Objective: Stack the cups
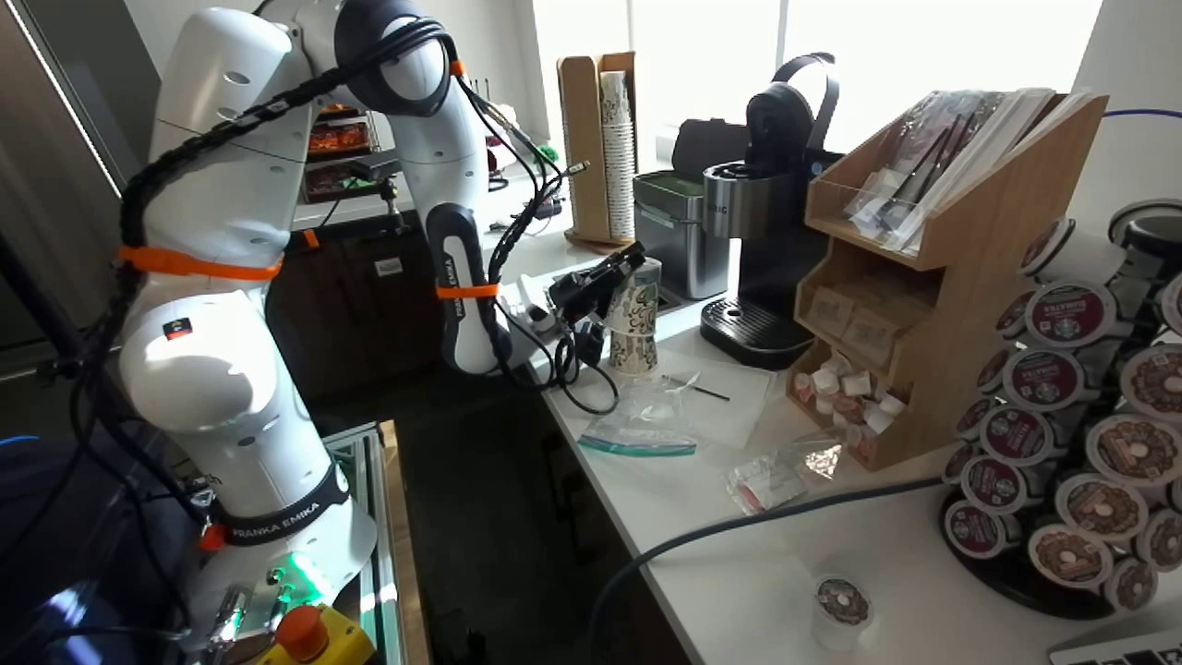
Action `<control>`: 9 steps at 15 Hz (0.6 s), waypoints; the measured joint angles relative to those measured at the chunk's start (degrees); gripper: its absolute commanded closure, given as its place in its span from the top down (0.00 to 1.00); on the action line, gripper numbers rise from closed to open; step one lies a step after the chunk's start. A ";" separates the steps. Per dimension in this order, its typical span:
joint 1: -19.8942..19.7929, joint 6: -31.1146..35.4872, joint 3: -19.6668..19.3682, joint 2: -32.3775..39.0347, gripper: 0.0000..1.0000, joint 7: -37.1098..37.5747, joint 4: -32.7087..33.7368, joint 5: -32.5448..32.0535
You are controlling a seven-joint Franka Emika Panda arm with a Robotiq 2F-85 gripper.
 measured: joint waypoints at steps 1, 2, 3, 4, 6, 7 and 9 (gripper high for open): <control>0.01 -0.25 0.12 0.00 1.00 0.00 0.24 0.00; 0.03 -0.51 0.25 0.00 1.00 0.00 0.48 0.00; 0.06 -0.79 0.43 -0.01 1.00 0.03 0.67 0.00; 0.06 -0.95 0.66 -0.03 1.00 0.05 0.83 0.02; 0.05 -1.04 1.27 -0.25 1.00 0.16 1.02 0.58; 0.05 -1.04 1.60 -0.49 1.00 0.16 1.04 1.04; -0.04 -1.03 2.23 -1.27 1.00 0.16 1.04 2.72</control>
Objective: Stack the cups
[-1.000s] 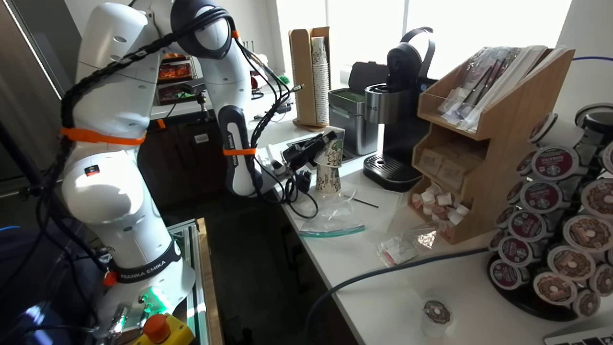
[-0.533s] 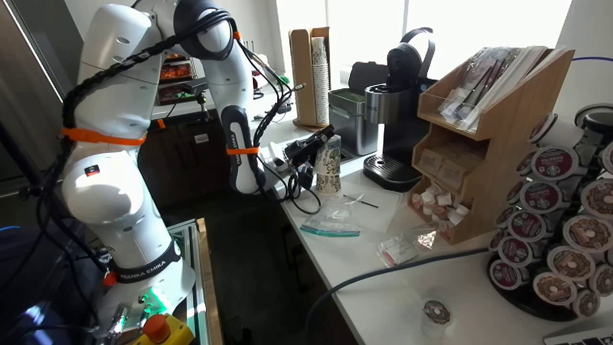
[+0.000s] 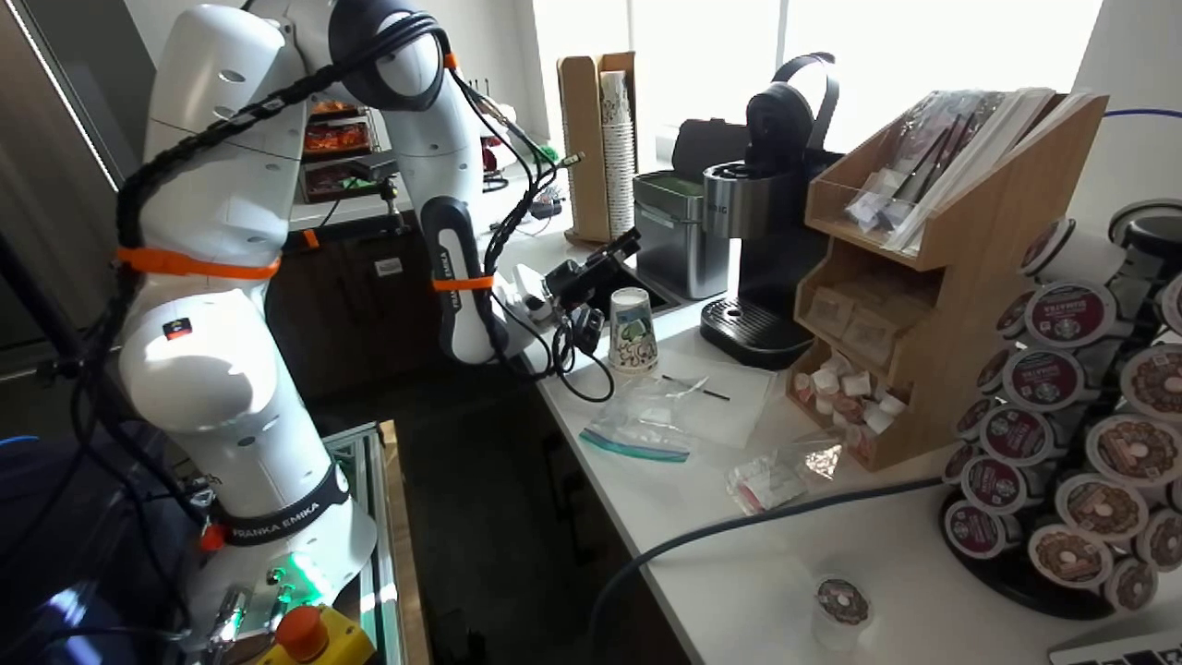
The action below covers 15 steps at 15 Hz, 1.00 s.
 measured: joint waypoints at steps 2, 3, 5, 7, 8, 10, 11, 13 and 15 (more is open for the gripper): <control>-0.03 0.00 0.51 -1.01 1.00 0.00 -0.01 2.24; -0.08 0.31 0.76 -1.65 1.00 0.10 -0.01 3.44; -0.33 1.40 1.12 -3.29 1.00 0.11 -0.06 5.81; -0.68 3.53 1.22 -5.37 1.00 0.13 -0.13 7.95; -0.90 5.19 1.23 -6.57 1.00 0.13 -0.20 8.75; -1.47 9.52 1.23 -9.22 1.00 0.19 -0.41 9.93; -1.82 12.02 1.19 -10.80 1.00 0.22 -0.55 10.49; -2.29 16.41 1.00 -13.54 1.00 0.39 -0.65 11.58; -2.71 21.62 0.67 -16.30 1.00 0.49 -0.72 12.43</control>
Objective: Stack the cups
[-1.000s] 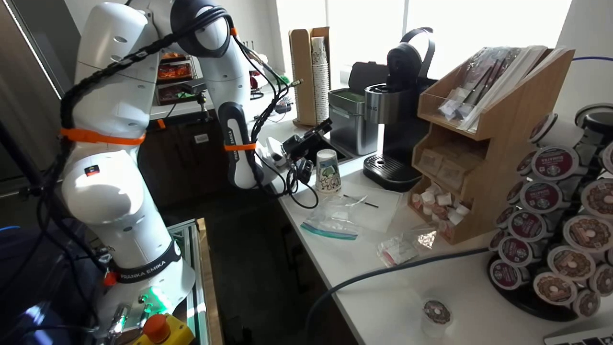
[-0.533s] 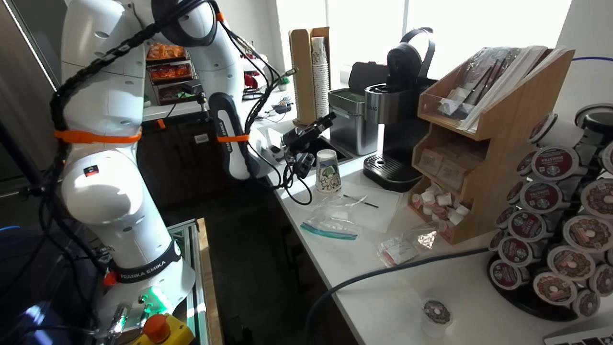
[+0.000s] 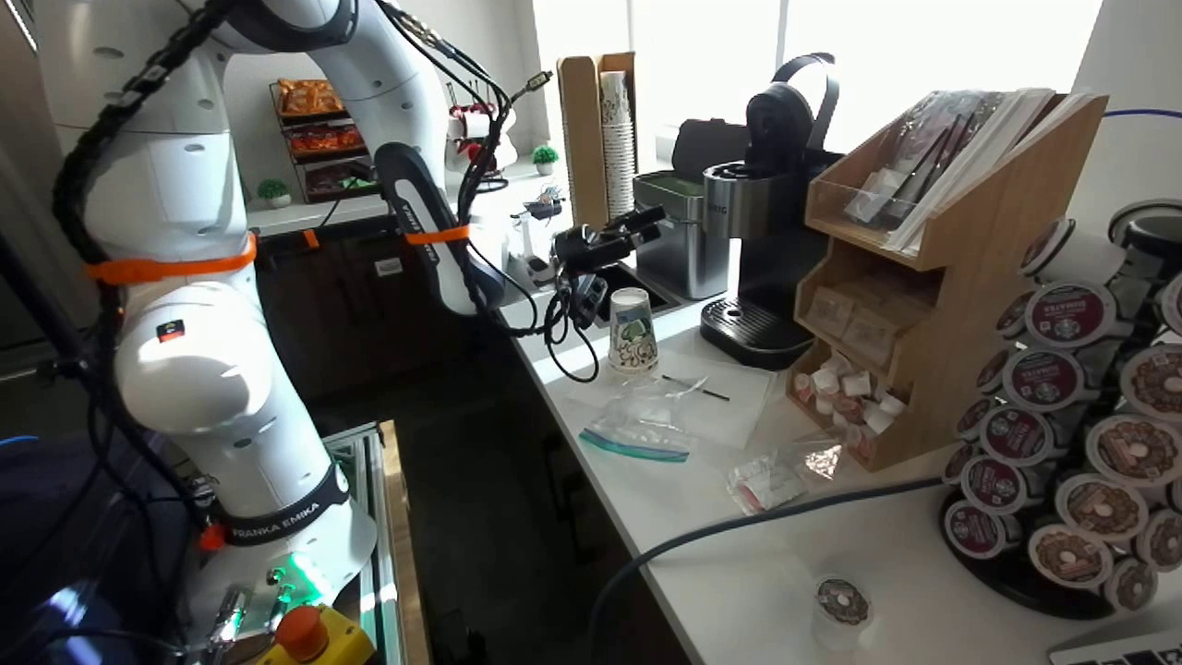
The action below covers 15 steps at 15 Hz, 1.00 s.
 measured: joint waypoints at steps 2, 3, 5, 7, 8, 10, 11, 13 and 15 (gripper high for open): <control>-0.34 5.74 -0.57 -2.76 1.00 0.20 -0.03 0.73; -0.40 8.76 -0.92 -4.25 1.00 0.20 0.06 1.07; -0.43 14.22 -1.78 -7.23 1.00 0.14 0.13 2.17; -0.44 18.74 -2.89 -9.64 1.00 0.15 0.09 3.94; -0.44 20.89 -3.48 -10.81 1.00 0.15 0.08 5.12; -0.41 24.17 -4.50 -12.94 1.00 0.15 0.08 7.84; -0.39 25.80 -5.04 -13.92 1.00 0.15 0.09 9.33; -0.30 29.05 -6.05 -15.93 1.00 0.16 0.13 12.44; -0.21 32.16 -7.02 -18.13 1.00 0.16 0.20 15.99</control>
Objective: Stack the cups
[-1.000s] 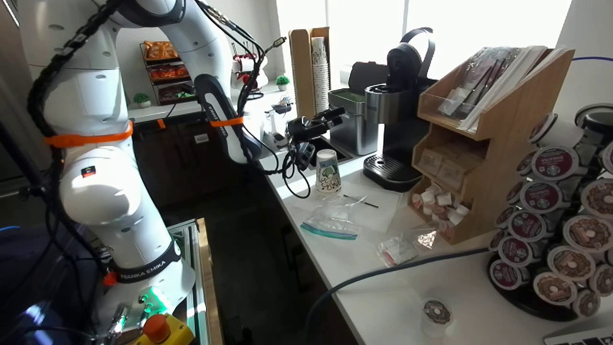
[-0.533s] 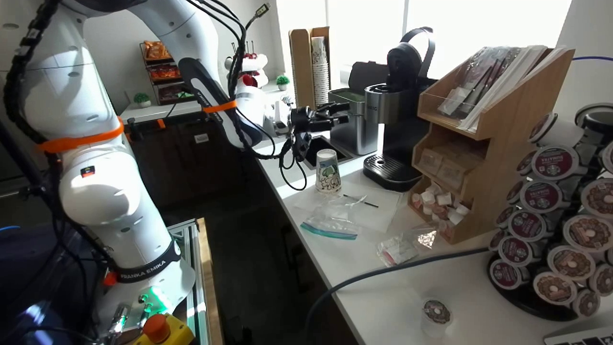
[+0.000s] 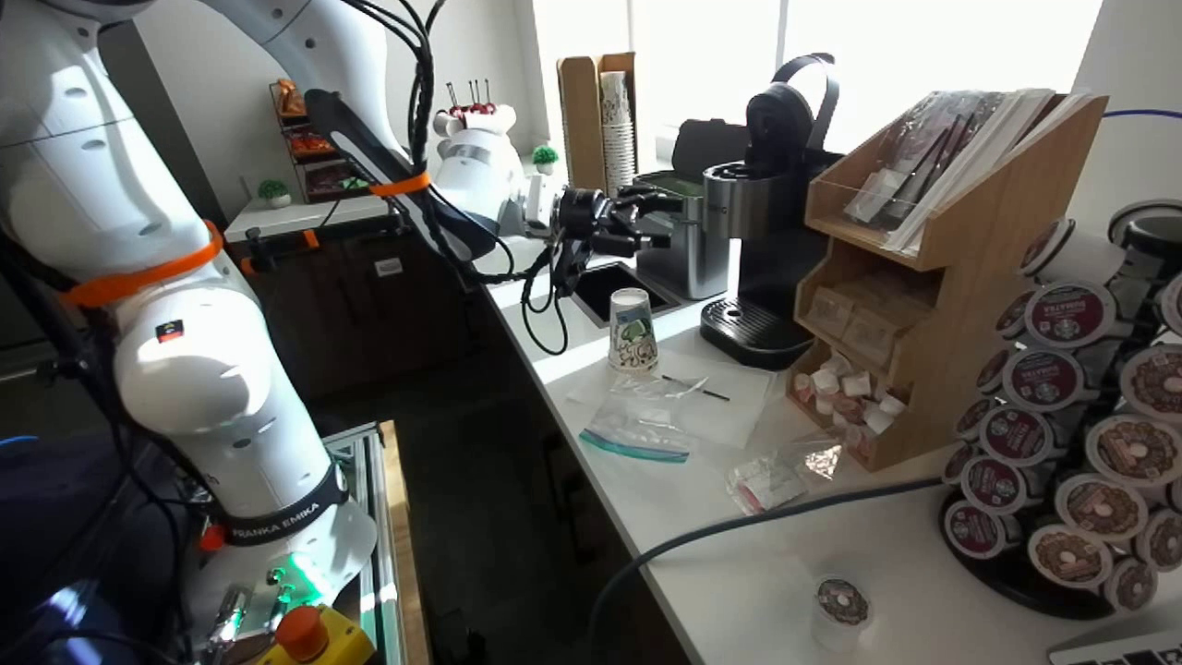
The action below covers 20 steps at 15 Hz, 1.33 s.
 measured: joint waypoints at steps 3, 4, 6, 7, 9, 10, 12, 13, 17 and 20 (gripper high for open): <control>0.19 2.22 -1.27 -2.97 1.00 0.00 0.09 5.29; 0.24 2.68 -1.61 -3.86 1.00 0.00 0.24 7.16; 0.32 3.33 -2.22 -5.27 1.00 0.00 0.81 11.09; 0.38 3.88 -2.54 -5.72 1.00 0.00 1.13 13.02; 0.46 5.34 -3.15 -6.51 1.00 0.00 1.67 16.65; 0.46 6.33 -3.46 -6.95 1.00 0.00 1.85 18.22; 0.45 8.54 -4.25 -7.87 1.00 0.00 2.10 21.34; 0.43 9.73 -4.79 -8.33 1.00 0.00 2.14 22.79; 0.38 13.72 -6.47 -10.37 1.00 0.00 2.20 25.68; 0.38 13.83 -6.50 -10.77 1.00 0.00 2.19 25.98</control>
